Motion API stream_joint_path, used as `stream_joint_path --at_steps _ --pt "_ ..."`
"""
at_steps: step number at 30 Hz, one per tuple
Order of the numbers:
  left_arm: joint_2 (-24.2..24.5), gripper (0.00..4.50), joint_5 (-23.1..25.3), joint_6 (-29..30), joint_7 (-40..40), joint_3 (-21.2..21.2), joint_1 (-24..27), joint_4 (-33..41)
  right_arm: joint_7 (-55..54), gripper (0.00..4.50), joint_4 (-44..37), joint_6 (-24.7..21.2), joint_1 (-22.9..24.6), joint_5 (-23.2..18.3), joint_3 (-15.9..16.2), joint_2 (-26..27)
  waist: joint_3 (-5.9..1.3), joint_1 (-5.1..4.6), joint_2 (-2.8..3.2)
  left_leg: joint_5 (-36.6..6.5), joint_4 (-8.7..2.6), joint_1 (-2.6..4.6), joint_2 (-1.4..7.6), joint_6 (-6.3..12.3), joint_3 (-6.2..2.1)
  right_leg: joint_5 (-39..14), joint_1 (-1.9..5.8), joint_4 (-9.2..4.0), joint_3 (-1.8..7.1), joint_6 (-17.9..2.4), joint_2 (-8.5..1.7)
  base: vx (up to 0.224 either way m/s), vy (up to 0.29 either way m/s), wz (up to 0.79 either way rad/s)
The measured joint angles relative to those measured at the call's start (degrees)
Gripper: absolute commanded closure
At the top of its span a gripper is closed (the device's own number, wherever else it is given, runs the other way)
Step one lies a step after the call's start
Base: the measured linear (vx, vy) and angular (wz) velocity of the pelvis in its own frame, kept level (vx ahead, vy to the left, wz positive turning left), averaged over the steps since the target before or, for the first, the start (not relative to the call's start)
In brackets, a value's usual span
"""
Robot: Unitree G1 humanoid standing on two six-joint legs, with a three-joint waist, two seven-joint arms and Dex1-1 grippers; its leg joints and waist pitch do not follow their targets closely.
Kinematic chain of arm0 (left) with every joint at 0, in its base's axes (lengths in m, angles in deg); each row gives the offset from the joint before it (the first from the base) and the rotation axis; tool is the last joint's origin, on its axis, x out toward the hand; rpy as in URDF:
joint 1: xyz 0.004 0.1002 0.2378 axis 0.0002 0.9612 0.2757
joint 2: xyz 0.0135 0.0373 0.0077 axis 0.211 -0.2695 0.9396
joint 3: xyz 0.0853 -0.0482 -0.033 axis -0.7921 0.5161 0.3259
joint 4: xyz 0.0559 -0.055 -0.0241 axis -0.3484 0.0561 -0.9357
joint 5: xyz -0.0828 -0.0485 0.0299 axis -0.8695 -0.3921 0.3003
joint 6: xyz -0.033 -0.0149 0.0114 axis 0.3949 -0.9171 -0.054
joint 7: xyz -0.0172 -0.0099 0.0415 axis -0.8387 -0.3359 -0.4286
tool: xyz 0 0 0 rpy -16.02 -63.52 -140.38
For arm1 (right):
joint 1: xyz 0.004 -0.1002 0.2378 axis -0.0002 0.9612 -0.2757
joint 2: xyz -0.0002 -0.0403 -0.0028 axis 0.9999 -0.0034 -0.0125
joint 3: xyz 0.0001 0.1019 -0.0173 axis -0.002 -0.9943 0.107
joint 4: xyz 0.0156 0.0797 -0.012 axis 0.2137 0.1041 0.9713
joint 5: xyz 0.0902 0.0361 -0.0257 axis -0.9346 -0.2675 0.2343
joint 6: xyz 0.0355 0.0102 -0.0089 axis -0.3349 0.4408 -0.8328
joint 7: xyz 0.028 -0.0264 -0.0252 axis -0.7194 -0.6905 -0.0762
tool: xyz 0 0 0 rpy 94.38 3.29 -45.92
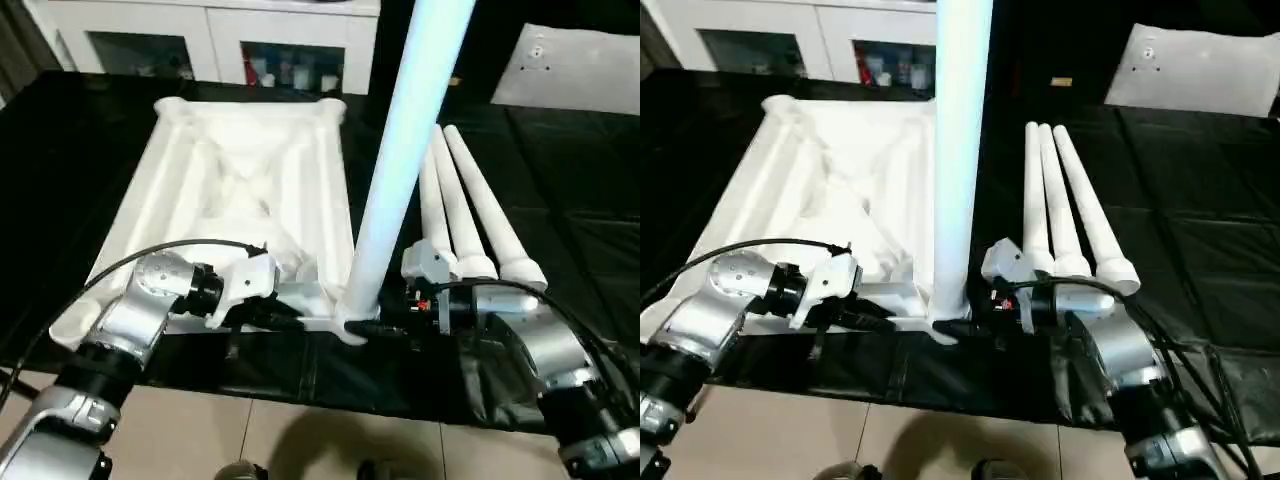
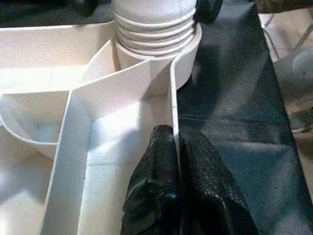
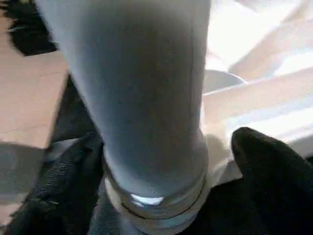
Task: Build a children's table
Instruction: Rotate leg to tighten
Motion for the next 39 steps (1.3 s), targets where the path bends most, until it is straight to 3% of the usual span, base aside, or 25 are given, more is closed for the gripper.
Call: stream_joint_path --at_steps 12,21,25,28,30,33,37,39 --pt "0.28 4.5 -0.38 -3.02 2.57 -0.61 -1.67 -3.55 4.43 1.6 1.4 0.36 -1.13 -0.44 1.21 -0.52 0.04 0.16 -0.13 -0.16 0.17 -0.04 0.04 -0.31 0.0 0.06 -0.01 0.12 -0.02 -0.09 -0.01 0.0 0.0 0.0" --pt "-0.05 4.5 -0.45 -3.68 2.01 -0.42 -1.73 -4.32 3.73 1.81 1.49 -0.35 -0.84 -0.77 0.88 0.59 0.03 0.22 -0.13 -0.16 0.19 0.0 0.06 -0.33 0.0 0.06 0.02 0.18 -0.04 -0.1 -0.01 0.0 0.0 0.0" --pt "-1.22 4.5 1.49 -0.17 -4.57 0.83 -1.52 -3.08 -5.09 1.81 -0.17 -3.9 1.21 -0.35 -1.46 4.11 0.0 -0.11 -0.11 -0.11 0.21 0.13 0.08 -0.43 0.01 0.15 0.25 0.19 -0.04 -0.25 -0.01 0.0 0.0 0.0" --pt "-3.66 4.5 2.96 6.12 -11.41 2.42 0.09 -0.01 -14.9 1.82 -1.17 -6.25 2.28 1.69 -4.05 8.31 0.0 -0.84 -0.1 -0.07 0.18 0.66 0.06 -0.5 0.01 0.15 0.53 0.11 0.02 -0.24 -0.01 0.0 0.0 0.0" --pt "-6.02 4.5 3.76 11.14 -16.69 3.61 1.33 2.65 -23.14 1.82 -1.46 -7.98 2.66 2.94 -6.09 12.29 -0.01 -1.86 -0.09 -0.07 0.17 0.82 0.03 -0.51 0.03 -0.07 0.61 0.09 0.05 0.12 -0.01 0.0 0.0 0.0" --pt "-10.25 4.5 5.63 18.28 -24.84 4.77 2.93 6.84 -34.62 1.82 -1.82 -10.06 2.62 5.56 -8.23 17.88 -0.15 -2.29 0.14 -0.07 0.11 0.81 -0.02 -0.51 0.03 -0.07 0.65 0.1 0.11 0.13 0.0 0.0 0.0 0.0" --pt "-14.48 4.5 7.6 24.97 -31.7 5.4 4.4 11.43 -43.39 1.82 -1.94 -10.61 1.96 8.58 -8.46 21.25 -0.32 -2.49 0.41 -0.08 -0.03 0.8 -0.09 -0.51 0.02 -0.13 0.66 0.02 0.17 0.23 -0.01 0.0 0.0 0.0" --pt "-14.98 4.5 7.75 26.08 -32.62 5.41 5.04 12.71 -43.84 1.27 -1.95 -10.15 2.11 8.66 -8.46 21.34 -0.38 -2.45 0.51 -0.1 -0.14 0.73 -0.12 -0.49 0.02 -0.17 0.66 0.01 0.18 0.29 -0.02 0.0 0.0 0.0"
